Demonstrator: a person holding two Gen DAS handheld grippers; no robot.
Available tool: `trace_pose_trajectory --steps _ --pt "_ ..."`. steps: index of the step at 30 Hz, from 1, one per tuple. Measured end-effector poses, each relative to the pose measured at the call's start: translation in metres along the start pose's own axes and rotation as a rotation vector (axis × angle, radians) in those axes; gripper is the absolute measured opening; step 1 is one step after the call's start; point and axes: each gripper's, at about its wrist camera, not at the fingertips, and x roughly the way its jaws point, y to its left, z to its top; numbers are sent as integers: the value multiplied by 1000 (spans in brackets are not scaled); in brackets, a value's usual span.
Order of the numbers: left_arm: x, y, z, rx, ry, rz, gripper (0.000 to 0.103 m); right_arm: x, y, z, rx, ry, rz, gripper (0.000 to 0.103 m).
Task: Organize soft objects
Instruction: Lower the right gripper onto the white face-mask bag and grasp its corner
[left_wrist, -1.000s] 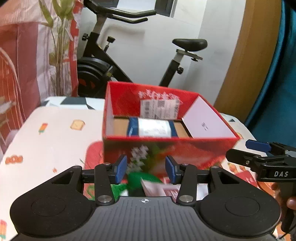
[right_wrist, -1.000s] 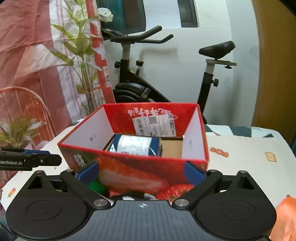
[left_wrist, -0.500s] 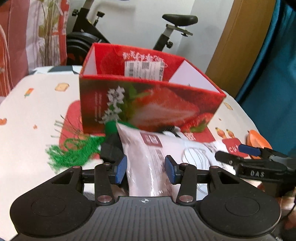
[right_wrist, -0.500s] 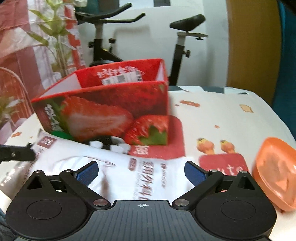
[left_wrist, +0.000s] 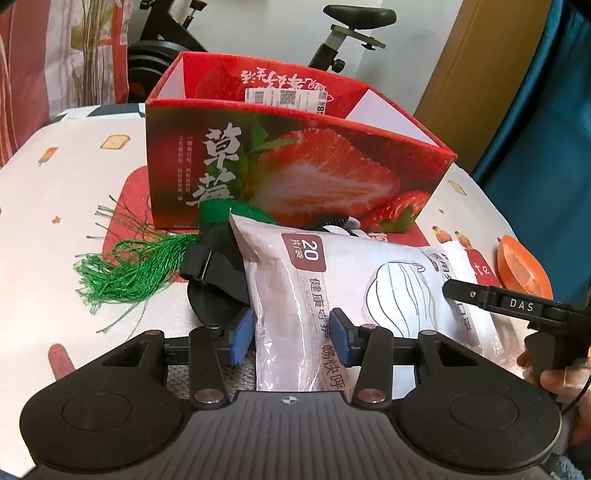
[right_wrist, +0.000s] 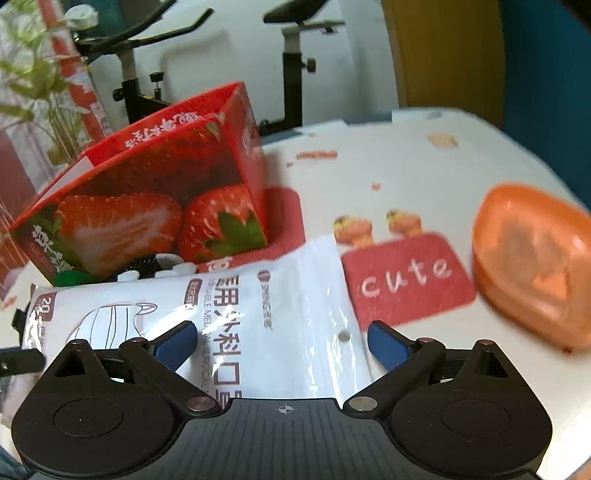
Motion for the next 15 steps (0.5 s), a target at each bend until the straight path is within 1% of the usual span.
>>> trace_pose_trajectory --steps 2,4,6,10,13,14,15 --pt "3 3 0 -17 7 -10 48 3 -4 -2 32 9 27 95" --pt "7 7 -1 -43 20 -29 48 4 -2 -2 21 9 35 94" --pt "10 10 -3 -66 29 -45 48 4 1 -3 11 11 50 91" --pt "12 9 -4 -64 31 -52 48 6 9 -1 -28 31 111 78" --pt "12 8 -4 -58 31 -51 47 3 14 -1 -49 29 121 70" --pt "12 7 -4 -55 29 -51 47 2 15 -1 -51 29 124 61" --pt "11 7 -4 -49 23 -52 47 1 14 0 -51 30 127 57"
